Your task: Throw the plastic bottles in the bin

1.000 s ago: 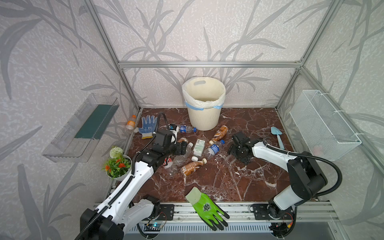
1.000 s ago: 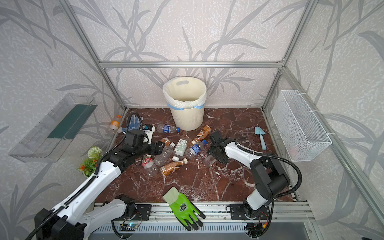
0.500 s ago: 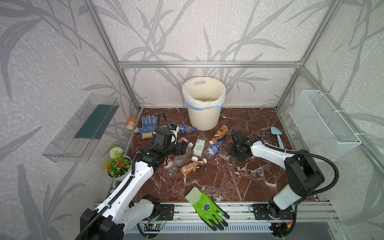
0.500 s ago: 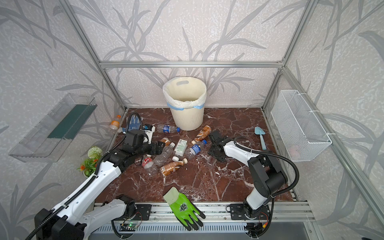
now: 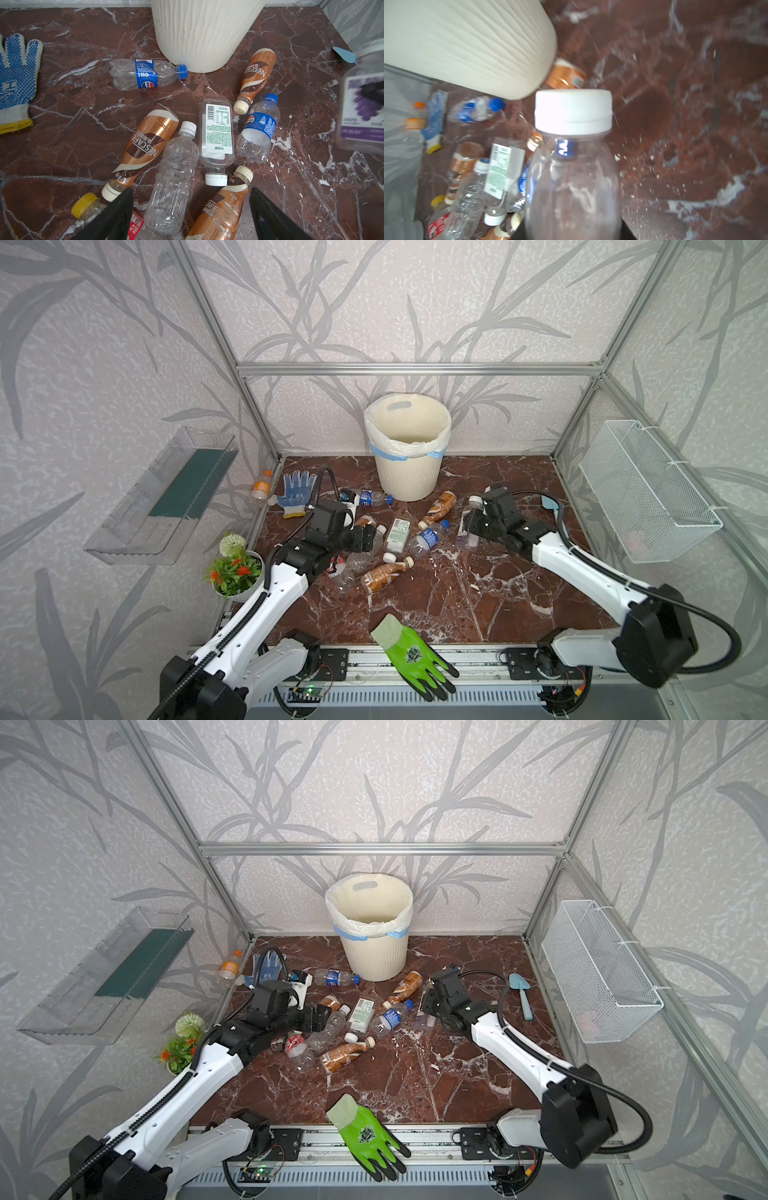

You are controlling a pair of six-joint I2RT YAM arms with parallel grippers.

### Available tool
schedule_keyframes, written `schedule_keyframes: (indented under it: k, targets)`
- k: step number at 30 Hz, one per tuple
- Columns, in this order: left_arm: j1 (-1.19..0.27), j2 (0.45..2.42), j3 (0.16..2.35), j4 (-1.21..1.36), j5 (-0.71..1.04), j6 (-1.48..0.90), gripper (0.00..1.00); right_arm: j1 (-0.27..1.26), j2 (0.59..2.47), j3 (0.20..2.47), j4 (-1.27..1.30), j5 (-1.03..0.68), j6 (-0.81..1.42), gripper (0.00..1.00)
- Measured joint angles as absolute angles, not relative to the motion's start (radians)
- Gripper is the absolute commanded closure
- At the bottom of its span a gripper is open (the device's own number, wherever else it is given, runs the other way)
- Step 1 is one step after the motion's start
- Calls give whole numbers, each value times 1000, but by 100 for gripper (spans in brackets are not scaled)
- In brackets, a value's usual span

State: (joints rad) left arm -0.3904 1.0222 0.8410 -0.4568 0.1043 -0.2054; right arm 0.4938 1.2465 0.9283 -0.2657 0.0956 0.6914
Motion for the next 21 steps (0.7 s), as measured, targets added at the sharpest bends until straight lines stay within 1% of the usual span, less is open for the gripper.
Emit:
schedule_keyframes:
  k: [3, 6, 8, 11, 15, 18, 20, 21]
  targets:
    - [-406, 1021, 840, -456, 112, -204, 13, 490, 1071, 889, -159, 100, 558, 58]
    - [-423, 1019, 840, -456, 135, -197, 13, 490, 945, 881, -75, 110, 435, 57]
    - [-442, 1019, 840, -459, 164, -183, 13, 490, 884, 882, -18, 123, 352, 57]
    - [-489, 1023, 844, -480, 196, -154, 13, 490, 855, 903, 47, 132, 254, 57]
    - [-578, 1037, 849, -519, 202, -119, 13, 490, 932, 1010, 128, 129, 175, 57]
    - [-636, 1043, 849, -537, 187, -105, 13, 489, 1109, 1233, 155, 90, 155, 55]
    - [-657, 1042, 849, -545, 175, -104, 13, 489, 1282, 1454, 168, 31, 157, 48]
    - [-662, 1042, 849, -548, 169, -104, 13, 489, 1364, 1552, 170, -1, 159, 39]
